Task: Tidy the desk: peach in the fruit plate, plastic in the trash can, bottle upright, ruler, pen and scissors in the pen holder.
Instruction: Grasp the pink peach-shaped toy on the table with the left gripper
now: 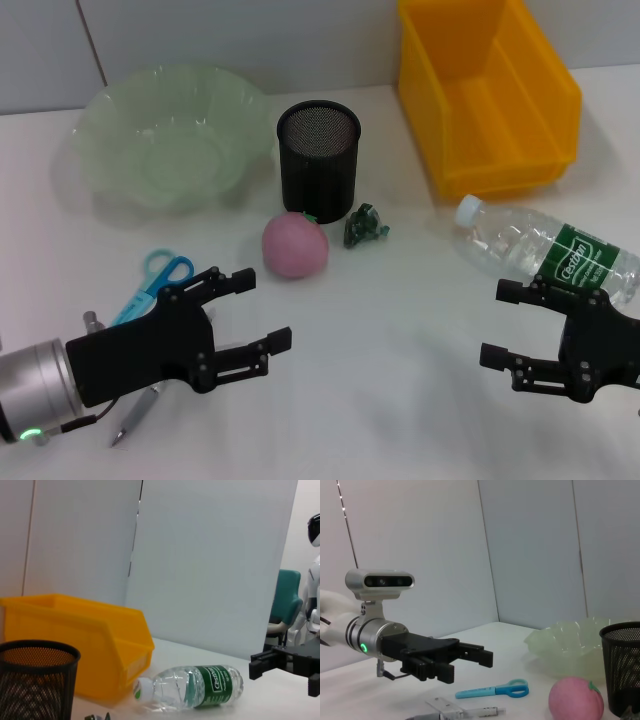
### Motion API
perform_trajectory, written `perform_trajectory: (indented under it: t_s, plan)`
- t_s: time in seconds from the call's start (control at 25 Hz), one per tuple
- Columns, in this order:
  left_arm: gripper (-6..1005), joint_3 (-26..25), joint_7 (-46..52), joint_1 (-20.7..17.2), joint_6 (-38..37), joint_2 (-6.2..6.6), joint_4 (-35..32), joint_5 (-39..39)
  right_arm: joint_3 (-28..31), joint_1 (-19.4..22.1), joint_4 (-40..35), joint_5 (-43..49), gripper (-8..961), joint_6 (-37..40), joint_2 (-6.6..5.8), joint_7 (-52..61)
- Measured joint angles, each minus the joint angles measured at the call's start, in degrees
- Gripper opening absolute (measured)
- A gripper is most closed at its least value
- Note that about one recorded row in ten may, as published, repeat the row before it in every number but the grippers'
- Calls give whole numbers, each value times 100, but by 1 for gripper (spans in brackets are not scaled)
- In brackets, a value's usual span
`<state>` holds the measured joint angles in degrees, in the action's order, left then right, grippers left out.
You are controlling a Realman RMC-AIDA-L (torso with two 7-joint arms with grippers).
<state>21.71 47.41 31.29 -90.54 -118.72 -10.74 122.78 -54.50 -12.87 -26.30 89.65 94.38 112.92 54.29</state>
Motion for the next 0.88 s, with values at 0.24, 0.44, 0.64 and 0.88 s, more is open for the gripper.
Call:
perform_trajectory:
  t_s: [0.24, 0.44, 0.64, 0.88]
  plan:
    - [864, 0, -7, 153, 46, -12, 19, 0, -18, 42, -13, 0, 824, 1, 5, -11]
    - [863, -48, -377, 341, 667, -43, 261, -281, -2, 64, -33, -1, 823, 1, 12, -18]
    - [863, -58, -1241, 959, 2135, -47, 1074, -594, -2, 66, -34, -1, 823, -5, 12, -19]
    - [864, -546, -1766, 1269, 3033, -45, 1587, -599, 2, 66, -33, -1, 824, 19, 10, -7]
